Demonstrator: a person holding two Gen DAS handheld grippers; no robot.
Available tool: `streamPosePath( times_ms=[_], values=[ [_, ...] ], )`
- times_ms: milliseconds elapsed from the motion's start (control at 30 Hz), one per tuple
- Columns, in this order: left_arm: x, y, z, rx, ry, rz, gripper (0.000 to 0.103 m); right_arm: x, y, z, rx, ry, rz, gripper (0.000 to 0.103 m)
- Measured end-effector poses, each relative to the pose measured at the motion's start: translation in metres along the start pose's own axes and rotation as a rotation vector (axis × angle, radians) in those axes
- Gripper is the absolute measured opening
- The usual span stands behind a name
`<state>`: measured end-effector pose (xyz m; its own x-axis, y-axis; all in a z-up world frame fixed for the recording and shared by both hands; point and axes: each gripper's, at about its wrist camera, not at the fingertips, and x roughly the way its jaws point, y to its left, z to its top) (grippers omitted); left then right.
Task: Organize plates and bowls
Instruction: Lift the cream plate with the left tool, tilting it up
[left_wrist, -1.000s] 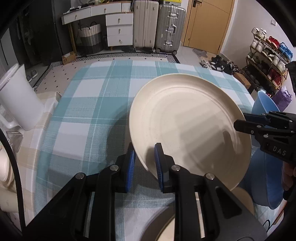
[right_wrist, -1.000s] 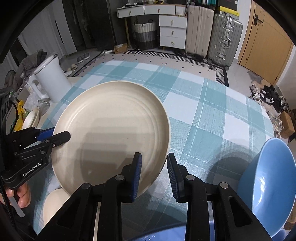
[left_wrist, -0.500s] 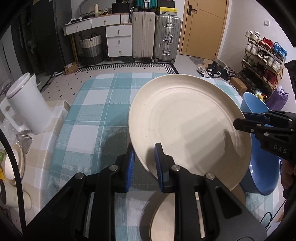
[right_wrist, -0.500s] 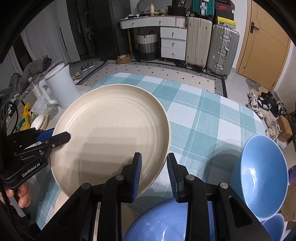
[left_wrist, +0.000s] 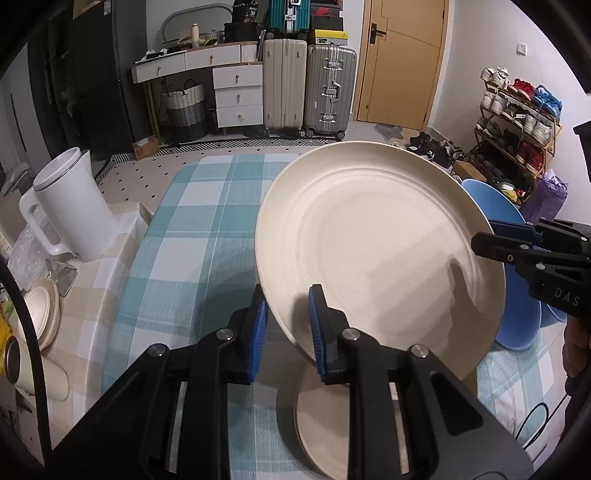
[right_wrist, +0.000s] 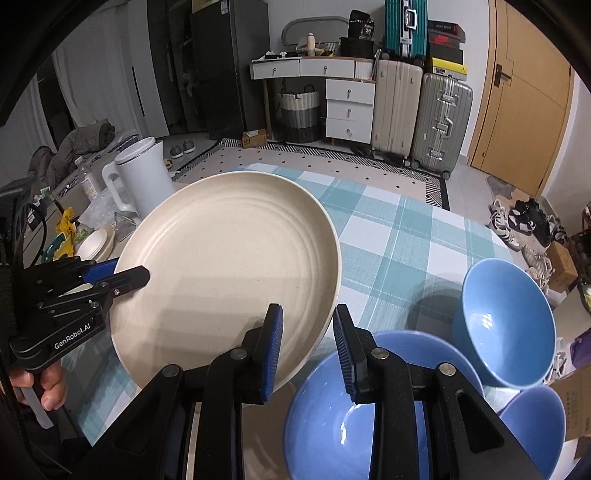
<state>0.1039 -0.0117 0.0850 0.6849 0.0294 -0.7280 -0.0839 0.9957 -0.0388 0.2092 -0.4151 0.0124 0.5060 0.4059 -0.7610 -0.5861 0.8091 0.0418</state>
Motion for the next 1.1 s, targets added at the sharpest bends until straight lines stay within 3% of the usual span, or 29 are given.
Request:
streamPosePath(
  times_ms=[433, 833, 1100],
  values=[
    [-0.035, -0.001, -0.049, -0.013, -0.020, 0.000, 0.018, -0.024, 0.029, -0.040, -0.027, -0.010, -0.010, 0.030],
    [-0.036, 0.005, -0.093, -0.070, 0.008, -0.005, 0.018, -0.034, 0.050, -0.073, -0.032, 0.005, -0.021, 0.030],
    [-0.037, 0.002, -0.117, -0.056, 0.019, 0.009, 0.019, -0.030, 0.059, -0.095, -0.032, 0.039, -0.045, 0.030]
  ],
)
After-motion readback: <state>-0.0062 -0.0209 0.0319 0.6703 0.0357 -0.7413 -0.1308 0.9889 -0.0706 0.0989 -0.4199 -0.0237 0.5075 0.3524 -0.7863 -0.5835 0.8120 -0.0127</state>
